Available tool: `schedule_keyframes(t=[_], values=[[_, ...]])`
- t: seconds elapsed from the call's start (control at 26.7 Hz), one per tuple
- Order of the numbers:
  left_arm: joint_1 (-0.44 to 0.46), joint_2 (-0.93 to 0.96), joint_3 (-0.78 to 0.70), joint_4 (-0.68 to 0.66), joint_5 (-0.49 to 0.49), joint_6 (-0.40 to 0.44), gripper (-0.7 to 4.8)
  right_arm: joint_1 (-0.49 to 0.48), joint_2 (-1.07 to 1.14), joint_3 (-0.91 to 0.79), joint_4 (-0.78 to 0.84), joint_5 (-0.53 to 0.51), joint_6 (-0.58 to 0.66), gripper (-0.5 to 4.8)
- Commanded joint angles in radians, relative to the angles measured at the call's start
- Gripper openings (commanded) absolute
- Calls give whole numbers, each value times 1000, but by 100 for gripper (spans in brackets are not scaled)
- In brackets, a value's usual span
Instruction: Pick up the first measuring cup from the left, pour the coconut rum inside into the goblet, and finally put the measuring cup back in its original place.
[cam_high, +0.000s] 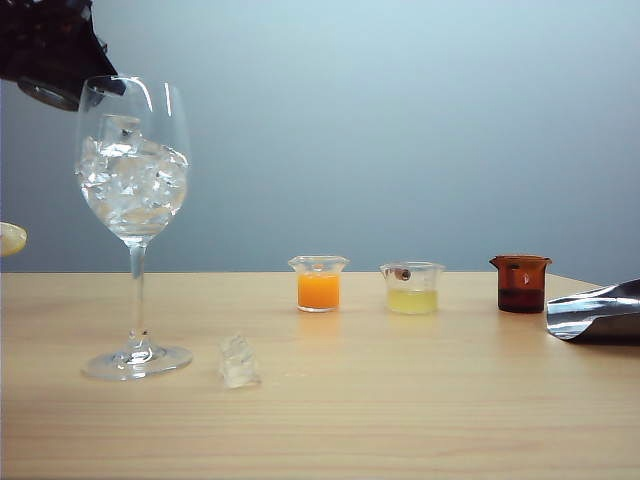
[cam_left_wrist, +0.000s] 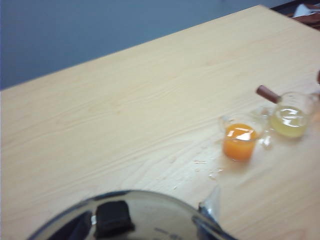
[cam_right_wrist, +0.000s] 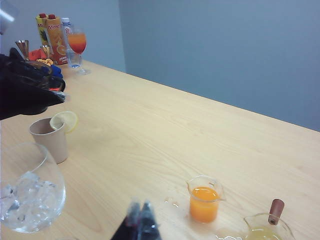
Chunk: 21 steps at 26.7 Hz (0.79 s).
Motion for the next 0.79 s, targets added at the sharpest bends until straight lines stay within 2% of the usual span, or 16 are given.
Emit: schedule_keyframes(t=[0.04, 0.22, 0.49, 0.67, 0.79], values=[[-2, -13, 3, 5, 82, 16, 271, 1, -14, 10, 16, -7, 2, -9], [-2, -13, -1, -11, 156, 61, 271, 27, -27, 11, 10, -19, 1, -9], [-2, -10, -6, -17, 198, 188, 268, 133, -30, 22, 2, 32, 0, -9], [-2, -10, -6, -17, 199, 251, 268, 135, -29, 22, 2, 33, 0, -9], [-3, -10, -6, -17, 237, 286, 268, 135, -29, 22, 1, 33, 0, -9]])
